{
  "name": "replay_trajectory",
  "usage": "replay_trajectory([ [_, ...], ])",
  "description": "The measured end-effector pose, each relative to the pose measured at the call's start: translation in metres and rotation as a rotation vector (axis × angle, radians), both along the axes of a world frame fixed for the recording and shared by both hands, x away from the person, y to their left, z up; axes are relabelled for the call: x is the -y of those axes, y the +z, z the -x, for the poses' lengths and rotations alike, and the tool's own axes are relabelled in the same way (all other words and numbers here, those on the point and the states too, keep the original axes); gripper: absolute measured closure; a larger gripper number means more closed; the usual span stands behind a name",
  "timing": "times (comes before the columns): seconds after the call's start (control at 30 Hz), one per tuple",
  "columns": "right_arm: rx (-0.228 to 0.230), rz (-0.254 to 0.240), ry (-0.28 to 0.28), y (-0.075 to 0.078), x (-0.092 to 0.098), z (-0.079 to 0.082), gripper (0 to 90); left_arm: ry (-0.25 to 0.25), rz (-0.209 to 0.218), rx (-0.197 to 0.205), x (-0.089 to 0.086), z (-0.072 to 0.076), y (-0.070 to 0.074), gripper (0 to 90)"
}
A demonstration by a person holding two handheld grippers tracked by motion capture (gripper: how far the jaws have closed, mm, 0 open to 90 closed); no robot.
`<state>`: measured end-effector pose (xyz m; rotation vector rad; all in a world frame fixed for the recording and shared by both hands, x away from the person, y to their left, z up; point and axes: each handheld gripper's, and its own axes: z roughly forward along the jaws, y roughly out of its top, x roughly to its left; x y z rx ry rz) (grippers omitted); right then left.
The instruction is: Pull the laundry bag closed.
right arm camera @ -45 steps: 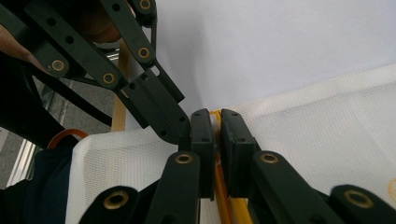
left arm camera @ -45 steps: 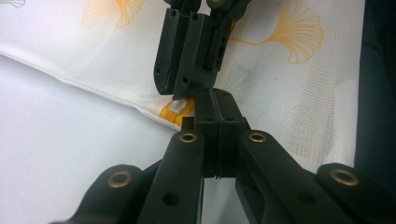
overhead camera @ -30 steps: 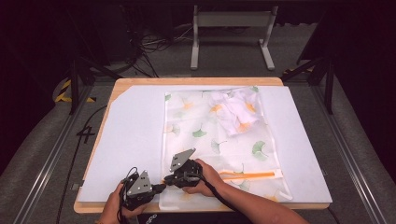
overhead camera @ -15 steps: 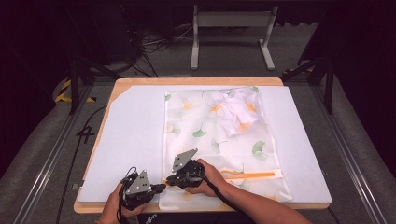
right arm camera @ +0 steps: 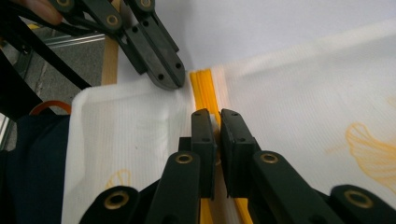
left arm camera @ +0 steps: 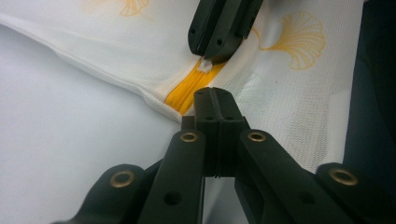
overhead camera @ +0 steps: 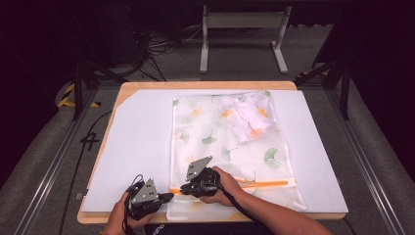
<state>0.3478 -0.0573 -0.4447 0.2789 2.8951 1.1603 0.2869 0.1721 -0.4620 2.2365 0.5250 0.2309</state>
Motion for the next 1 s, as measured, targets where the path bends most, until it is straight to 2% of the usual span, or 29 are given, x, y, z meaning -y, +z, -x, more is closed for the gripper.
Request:
replay_trajectory([
  [0.7, -0.006, 0.014, -0.027, 0.009, 0.045, 0.001, 84.7, -0.006, 0.004, -0.005, -0.001, -0.001, 0.0, 90.0],
  [1.0, 0.0, 0.035, -0.033, 0.012, 0.066, 0.002, 84.7, -0.009, 0.008, -0.009, -0.001, -0.002, 0.0, 90.0],
])
